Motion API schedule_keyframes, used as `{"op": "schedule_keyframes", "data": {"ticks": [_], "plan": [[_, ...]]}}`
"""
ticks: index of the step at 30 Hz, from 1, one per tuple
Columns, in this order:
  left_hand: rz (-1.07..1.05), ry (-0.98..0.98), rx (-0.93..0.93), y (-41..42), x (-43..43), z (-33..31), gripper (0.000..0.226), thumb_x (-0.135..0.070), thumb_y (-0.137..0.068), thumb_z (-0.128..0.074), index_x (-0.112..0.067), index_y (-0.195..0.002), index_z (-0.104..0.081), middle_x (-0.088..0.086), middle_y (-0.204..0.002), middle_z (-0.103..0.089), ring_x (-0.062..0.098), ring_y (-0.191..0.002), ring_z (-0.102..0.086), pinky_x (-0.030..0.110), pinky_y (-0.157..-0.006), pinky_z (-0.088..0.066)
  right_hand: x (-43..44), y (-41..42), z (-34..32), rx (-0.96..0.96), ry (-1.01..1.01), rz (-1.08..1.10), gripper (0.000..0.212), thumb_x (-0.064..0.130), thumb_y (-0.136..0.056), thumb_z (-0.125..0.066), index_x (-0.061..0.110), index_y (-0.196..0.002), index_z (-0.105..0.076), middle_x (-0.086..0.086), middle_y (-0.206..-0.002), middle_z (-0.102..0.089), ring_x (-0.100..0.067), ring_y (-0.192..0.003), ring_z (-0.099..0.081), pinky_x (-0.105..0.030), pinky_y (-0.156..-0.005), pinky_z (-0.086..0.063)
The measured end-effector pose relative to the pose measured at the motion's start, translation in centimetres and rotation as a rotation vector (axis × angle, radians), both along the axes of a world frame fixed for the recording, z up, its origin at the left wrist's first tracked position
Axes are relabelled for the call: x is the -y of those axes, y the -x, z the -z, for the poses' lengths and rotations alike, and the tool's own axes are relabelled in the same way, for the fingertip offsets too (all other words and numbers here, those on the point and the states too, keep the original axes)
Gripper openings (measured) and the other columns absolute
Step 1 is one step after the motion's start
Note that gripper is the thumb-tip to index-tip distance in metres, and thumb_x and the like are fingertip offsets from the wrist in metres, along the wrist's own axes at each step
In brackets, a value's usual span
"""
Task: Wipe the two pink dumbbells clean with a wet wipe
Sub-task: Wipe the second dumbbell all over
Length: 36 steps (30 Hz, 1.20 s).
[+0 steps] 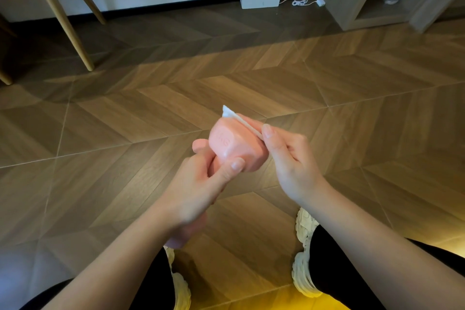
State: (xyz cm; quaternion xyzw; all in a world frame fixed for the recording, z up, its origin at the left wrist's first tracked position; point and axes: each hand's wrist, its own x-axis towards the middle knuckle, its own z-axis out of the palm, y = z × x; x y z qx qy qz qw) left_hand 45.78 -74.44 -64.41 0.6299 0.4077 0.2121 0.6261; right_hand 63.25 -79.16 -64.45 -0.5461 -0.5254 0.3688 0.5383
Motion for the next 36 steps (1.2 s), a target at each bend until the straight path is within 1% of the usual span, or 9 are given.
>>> {"op": "schedule_keyframes", "data": {"ticks": [4, 6, 10, 13, 18, 22, 28, 32, 36], "plan": [[-0.123, 0.059, 0.043, 0.0, -0.6, -0.3, 0.065, -0.08, -0.063, -0.063, -0.017, -0.078, -0.055, -0.007, -0.057, -0.046, 0.01, -0.048, -0.036, 0.022, -0.044, -0.032, 0.6, 0.0, -0.2, -0.001, -0.078, -0.016, 0.041, 0.024, -0.105, -0.033, 0.01, -0.129, -0.063, -0.003, -0.133, -0.064, -0.016, -0.131, -0.055, -0.038, -0.109, -0.042], [-0.158, 0.093, 0.067, 0.2, -1.0, -0.4, 0.063, -0.075, -0.067, -0.059, -0.013, -0.079, -0.053, -0.007, -0.055, -0.045, 0.011, -0.046, -0.035, 0.022, -0.043, -0.031, 0.9, -0.1, -0.2, 0.015, -0.102, -0.002, 0.043, 0.025, -0.104, -0.033, 0.005, -0.127, -0.064, -0.006, -0.134, -0.064, -0.017, -0.132, -0.054, -0.038, -0.11, -0.042], [-0.11, 0.036, 0.036, 0.2, -0.5, -0.1, 0.059, -0.085, -0.061, -0.063, -0.028, -0.075, -0.059, -0.01, -0.055, -0.045, 0.008, -0.049, -0.036, 0.022, -0.046, -0.032, 0.5, 0.1, 0.0, 0.017, -0.055, -0.018, 0.042, 0.019, -0.106, -0.033, 0.0, -0.129, -0.062, -0.007, -0.135, -0.063, -0.018, -0.133, -0.053, -0.046, -0.111, -0.041], [-0.066, 0.019, 0.01, -0.1, -0.1, 0.0, 0.054, -0.091, -0.055, -0.062, -0.038, -0.07, -0.062, -0.011, -0.058, -0.046, 0.009, -0.051, -0.036, 0.029, -0.052, -0.032, 0.3, 0.1, -0.1, -0.006, -0.008, -0.003, 0.042, 0.02, -0.104, -0.035, 0.0, -0.129, -0.062, -0.007, -0.134, -0.063, -0.017, -0.132, -0.053, -0.047, -0.111, -0.041], [-0.123, 0.052, 0.037, 0.1, -0.7, 0.0, 0.067, -0.089, -0.057, -0.062, -0.024, -0.073, -0.055, -0.009, -0.058, -0.048, 0.008, -0.048, -0.038, 0.022, -0.046, -0.033, 0.9, 0.1, -0.2, 0.045, -0.11, 0.029, 0.043, 0.022, -0.103, -0.035, 0.0, -0.128, -0.063, -0.009, -0.133, -0.063, -0.019, -0.13, -0.055, -0.046, -0.109, -0.044], [-0.053, 0.039, 0.044, -0.1, -0.3, 0.2, 0.051, -0.087, -0.06, -0.062, -0.036, -0.067, -0.059, -0.011, -0.057, -0.044, 0.009, -0.05, -0.035, 0.029, -0.051, -0.031, 0.5, 0.3, -0.3, 0.01, -0.052, 0.005, 0.04, 0.017, -0.104, -0.036, 0.0, -0.129, -0.061, -0.009, -0.134, -0.063, -0.019, -0.132, -0.054, -0.048, -0.11, -0.042], [-0.141, -0.001, -0.003, 0.0, -0.7, 0.4, 0.056, -0.081, -0.067, -0.057, -0.027, -0.076, -0.056, -0.011, -0.055, -0.049, 0.006, -0.048, -0.041, 0.02, -0.046, -0.036, 1.2, 0.2, -0.3, 0.077, -0.117, 0.031, 0.044, 0.021, -0.103, -0.035, -0.003, -0.128, -0.062, -0.01, -0.135, -0.062, -0.019, -0.132, -0.054, -0.044, -0.109, -0.044], [-0.064, -0.051, -0.075, -0.2, -0.3, 0.9, 0.048, -0.09, -0.064, -0.055, -0.043, -0.071, -0.06, -0.015, -0.058, -0.051, 0.007, -0.052, -0.043, 0.034, -0.06, -0.04, 0.6, 0.5, -0.5, 0.099, -0.055, 0.033, 0.038, 0.014, -0.104, -0.037, 0.002, -0.129, -0.062, -0.006, -0.133, -0.063, -0.012, -0.13, -0.055, -0.042, -0.109, -0.044], [-0.113, -0.016, -0.056, -0.1, -0.6, 0.9, 0.06, -0.093, -0.06, -0.055, -0.034, -0.069, -0.059, -0.009, -0.055, -0.049, 0.009, -0.048, -0.04, 0.027, -0.049, -0.036, 1.2, 0.4, -0.4, 0.141, -0.111, 0.023, 0.042, 0.018, -0.104, -0.034, -0.002, -0.131, -0.06, -0.009, -0.137, -0.061, -0.016, -0.133, -0.053, -0.043, -0.109, -0.044]]}}
